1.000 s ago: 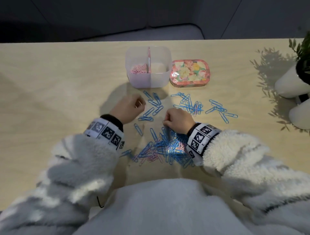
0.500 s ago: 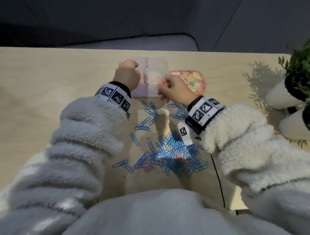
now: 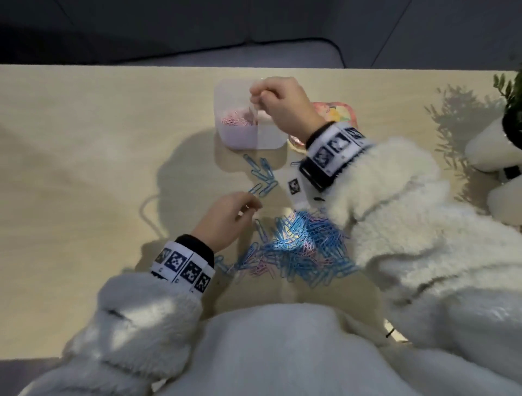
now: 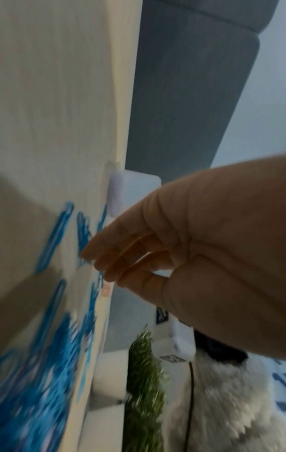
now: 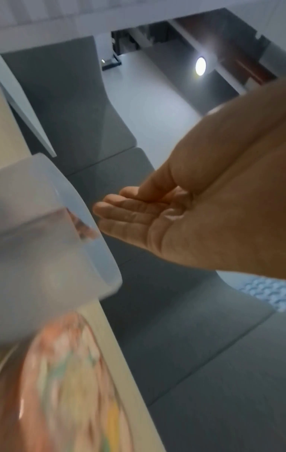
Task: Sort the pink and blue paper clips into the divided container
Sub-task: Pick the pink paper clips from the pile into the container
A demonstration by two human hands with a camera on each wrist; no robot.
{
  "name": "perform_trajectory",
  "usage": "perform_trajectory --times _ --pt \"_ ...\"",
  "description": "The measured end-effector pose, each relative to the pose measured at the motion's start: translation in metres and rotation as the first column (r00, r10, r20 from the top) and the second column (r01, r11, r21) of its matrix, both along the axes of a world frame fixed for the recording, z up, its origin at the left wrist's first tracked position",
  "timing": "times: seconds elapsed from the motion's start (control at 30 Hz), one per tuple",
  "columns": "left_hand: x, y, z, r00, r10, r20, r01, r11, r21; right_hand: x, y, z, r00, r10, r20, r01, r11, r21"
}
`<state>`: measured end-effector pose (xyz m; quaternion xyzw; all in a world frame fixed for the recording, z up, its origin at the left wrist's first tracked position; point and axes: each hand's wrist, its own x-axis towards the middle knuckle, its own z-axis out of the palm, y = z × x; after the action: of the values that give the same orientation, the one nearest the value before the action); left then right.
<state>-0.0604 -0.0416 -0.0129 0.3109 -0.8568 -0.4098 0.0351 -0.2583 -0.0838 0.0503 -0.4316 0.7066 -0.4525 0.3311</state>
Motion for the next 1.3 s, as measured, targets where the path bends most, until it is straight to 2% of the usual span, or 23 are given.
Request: perform_trajectory --times 0.1,0.23,0.33,0.43,0.53,0.67,0.73,0.8,0.93,1.03,1.17,1.3 --pt "-0.008 0.018 -0.010 0.991 -0.111 0.070 0.115 0.992 -0.051 -0.029 0.061 -0.015 0.996 -0.014 0.091 0.009 0.999 0.048" --pt "-0.031 0.031 -0.017 0.973 -0.207 0.101 0.219 0.968 -0.125 -0.063 0.143 -0.041 0.998 -0.004 -0.069 0.021 0.971 0.239" --pt "-0.046 0.036 -0.021 0.956 -0.267 0.120 0.284 0.947 -0.154 -0.070 0.183 -0.059 0.978 0.041 -0.205 0.034 0.937 0.347" --pt "-0.057 0.041 -0.018 0.941 -0.302 0.150 0.330 0.914 -0.234 -0.056 0.198 -0.070 0.959 0.092 -0.269 0.016 0.927 0.375" --pt "-0.066 0.046 -0.019 0.955 -0.255 0.149 0.291 0.902 -0.318 -0.033 0.193 -0.075 0.947 0.145 -0.285 -0.036 0.935 0.353" --pt "-0.073 0.046 -0.021 0.909 -0.182 0.375 0.308 0.899 -0.312 -0.013 0.179 -0.078 0.863 0.290 -0.415 -0.098 0.900 0.426" --pt "-0.070 0.043 -0.023 0.910 -0.169 0.380 0.287 0.916 -0.281 -0.007 0.177 -0.082 0.841 0.315 -0.441 -0.084 0.880 0.468" --pt "-0.063 0.037 -0.026 0.922 -0.156 0.353 0.245 0.944 -0.222 -0.005 0.177 -0.085 0.869 0.289 -0.402 -0.063 0.870 0.488" --pt "-0.050 0.028 -0.027 0.955 -0.129 0.269 0.162 0.981 -0.105 -0.012 0.183 -0.087 0.952 0.207 -0.226 -0.086 0.887 0.453" --pt "-0.050 0.026 -0.025 0.973 -0.101 0.210 0.132 0.982 -0.138 -0.023 0.192 -0.079 0.998 0.007 -0.057 0.014 0.932 0.361" --pt "-0.072 0.028 -0.018 0.969 -0.160 0.188 0.202 0.951 -0.234 -0.042 0.210 -0.064 0.961 -0.231 0.155 0.191 0.953 0.234" --pt "-0.109 0.033 -0.011 0.959 -0.219 0.180 0.260 0.933 -0.249 -0.054 0.221 -0.056 0.847 -0.414 0.333 0.364 0.909 0.203"
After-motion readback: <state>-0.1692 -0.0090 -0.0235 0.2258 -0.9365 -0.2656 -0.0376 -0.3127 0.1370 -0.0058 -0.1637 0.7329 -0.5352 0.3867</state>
